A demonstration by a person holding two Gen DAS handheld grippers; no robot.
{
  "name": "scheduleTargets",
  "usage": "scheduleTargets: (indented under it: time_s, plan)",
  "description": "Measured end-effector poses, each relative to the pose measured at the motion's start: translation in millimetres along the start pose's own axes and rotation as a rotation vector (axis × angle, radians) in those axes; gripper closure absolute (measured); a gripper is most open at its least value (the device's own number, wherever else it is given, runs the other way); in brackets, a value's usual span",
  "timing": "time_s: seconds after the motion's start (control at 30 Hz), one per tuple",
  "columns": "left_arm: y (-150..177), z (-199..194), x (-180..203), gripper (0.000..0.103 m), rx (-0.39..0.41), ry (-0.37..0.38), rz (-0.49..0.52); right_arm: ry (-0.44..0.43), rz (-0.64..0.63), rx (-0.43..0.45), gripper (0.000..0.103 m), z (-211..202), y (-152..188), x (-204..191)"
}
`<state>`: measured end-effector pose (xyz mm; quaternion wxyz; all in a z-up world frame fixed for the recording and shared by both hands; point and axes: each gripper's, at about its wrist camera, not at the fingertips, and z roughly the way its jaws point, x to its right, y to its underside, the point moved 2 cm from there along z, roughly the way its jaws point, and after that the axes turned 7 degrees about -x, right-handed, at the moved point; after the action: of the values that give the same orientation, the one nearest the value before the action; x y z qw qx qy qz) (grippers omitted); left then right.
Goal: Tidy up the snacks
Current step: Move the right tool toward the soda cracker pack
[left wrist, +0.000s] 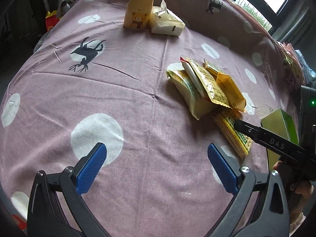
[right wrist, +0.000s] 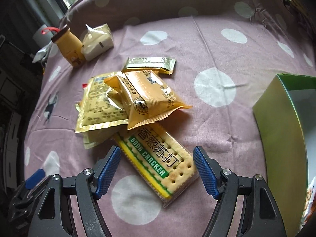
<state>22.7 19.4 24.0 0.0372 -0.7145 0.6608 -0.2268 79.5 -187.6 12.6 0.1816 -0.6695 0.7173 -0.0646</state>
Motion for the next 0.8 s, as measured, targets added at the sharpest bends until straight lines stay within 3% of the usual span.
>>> scheduleTargets:
  time_s: [0.33,0.47,0.63,0.8]
  plan:
    - [2,12,5,0.001,-0.063,-0.011,0.026,0.001,-0.073,-0.044,0.027,13,4,-8]
    - [0,10,0,0.001,-0.057,-0.022,0.015,0.05,-0.127,-0.05,0.037,15,15,-22]
    - [-4,6,-9,0.001,-0.048,-0.033,-0.003,-0.03,-0.118,-0.088,0.045,9,32,-30]
    - [-7,-2,-16,0.001,-0.034,-0.02,-0.015,-0.124,-0.127,-0.147,0.045,3,48,-39]
